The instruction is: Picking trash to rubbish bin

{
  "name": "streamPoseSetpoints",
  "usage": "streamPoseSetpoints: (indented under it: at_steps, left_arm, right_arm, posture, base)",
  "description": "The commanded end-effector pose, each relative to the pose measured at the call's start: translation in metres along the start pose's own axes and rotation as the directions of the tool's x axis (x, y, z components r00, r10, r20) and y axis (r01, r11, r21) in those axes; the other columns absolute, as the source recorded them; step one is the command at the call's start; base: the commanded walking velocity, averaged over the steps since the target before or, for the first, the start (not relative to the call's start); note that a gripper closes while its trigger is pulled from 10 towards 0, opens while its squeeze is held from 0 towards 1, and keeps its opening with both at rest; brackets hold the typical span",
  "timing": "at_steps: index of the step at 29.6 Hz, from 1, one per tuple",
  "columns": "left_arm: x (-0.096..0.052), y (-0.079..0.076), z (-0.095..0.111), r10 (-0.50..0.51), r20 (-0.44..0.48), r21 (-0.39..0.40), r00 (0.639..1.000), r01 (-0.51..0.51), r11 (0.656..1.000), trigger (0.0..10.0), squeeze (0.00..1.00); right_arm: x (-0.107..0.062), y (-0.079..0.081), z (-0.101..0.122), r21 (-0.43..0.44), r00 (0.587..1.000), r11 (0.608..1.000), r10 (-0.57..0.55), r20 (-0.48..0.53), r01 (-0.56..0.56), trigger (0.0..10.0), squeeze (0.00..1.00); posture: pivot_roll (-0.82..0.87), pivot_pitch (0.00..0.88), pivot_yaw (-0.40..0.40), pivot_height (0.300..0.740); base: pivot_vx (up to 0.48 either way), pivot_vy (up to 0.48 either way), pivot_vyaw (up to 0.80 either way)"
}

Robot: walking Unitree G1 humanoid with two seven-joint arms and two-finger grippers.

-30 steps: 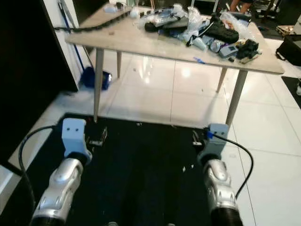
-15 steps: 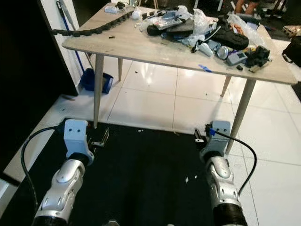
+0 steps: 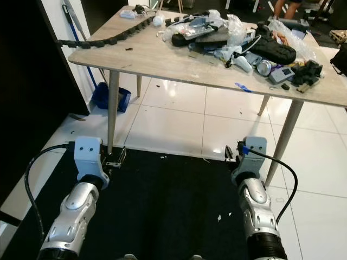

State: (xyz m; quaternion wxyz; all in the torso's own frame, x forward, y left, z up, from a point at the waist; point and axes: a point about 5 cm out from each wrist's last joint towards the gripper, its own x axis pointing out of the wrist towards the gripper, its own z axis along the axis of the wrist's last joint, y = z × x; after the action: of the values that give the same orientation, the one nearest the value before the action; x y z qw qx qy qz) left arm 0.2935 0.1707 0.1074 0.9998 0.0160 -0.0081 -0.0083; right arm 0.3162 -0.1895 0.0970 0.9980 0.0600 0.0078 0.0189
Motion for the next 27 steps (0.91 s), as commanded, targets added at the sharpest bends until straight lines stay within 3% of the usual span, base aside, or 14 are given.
streamPoseSetpoints:
  at_steps: [1,7,11,16,21,27]
  left_arm:
    - [-0.002,-0.001,-0.003,-0.001,-0.017,-0.001,1.000,0.001,1.000,10.0,0.00]
    - [0.000,0.000,0.002,0.000,-0.002,0.000,1.000,0.000,1.000,10.0,0.00]
    - [0.006,-0.002,0.016,-0.017,0.035,-0.004,0.999,0.017,1.000,10.0,0.00]
    - [0.011,-0.003,0.024,-0.022,0.062,-0.008,0.998,0.023,1.000,10.0,0.00]
    - [0.017,-0.005,0.045,-0.032,0.122,-0.021,0.992,0.035,0.999,10.0,0.00]
    - [0.018,-0.008,0.052,-0.048,0.142,-0.019,0.989,0.052,0.998,10.0,0.00]
  right_arm:
    - [-0.004,-0.008,-0.003,0.000,0.999,1.000,-0.029,-0.017,0.029,10.0,0.00]
    - [-0.001,-0.007,0.005,-0.007,1.000,1.000,-0.027,0.012,0.027,10.0,0.00]
    - [0.005,-0.012,0.029,-0.021,0.994,0.999,-0.041,0.100,0.044,10.0,0.00]
    - [0.009,-0.014,0.039,-0.024,0.990,0.998,-0.046,0.132,0.049,10.0,0.00]
    - [0.015,-0.014,0.055,-0.058,0.985,0.998,-0.021,0.173,0.031,10.0,0.00]
    - [0.016,-0.011,0.062,-0.056,0.981,0.998,-0.012,0.196,0.023,10.0,0.00]
  posture:
    - [-0.01,0.162,-0.037,0.740]
    - [-0.01,0.162,-0.037,0.740]
    - [0.00,0.159,-0.031,0.740]
    - [-0.01,0.155,-0.030,0.740]
    - [0.00,0.142,-0.034,0.740]
    - [0.00,0.131,-0.032,0.740]
  base:
    - [0.349,0.000,0.00]
    - [0.349,0.000,0.00]
    - [0.348,0.000,0.00]
    - [0.347,0.000,0.00]
    - [0.348,0.000,0.00]
    - [0.347,0.000,0.00]
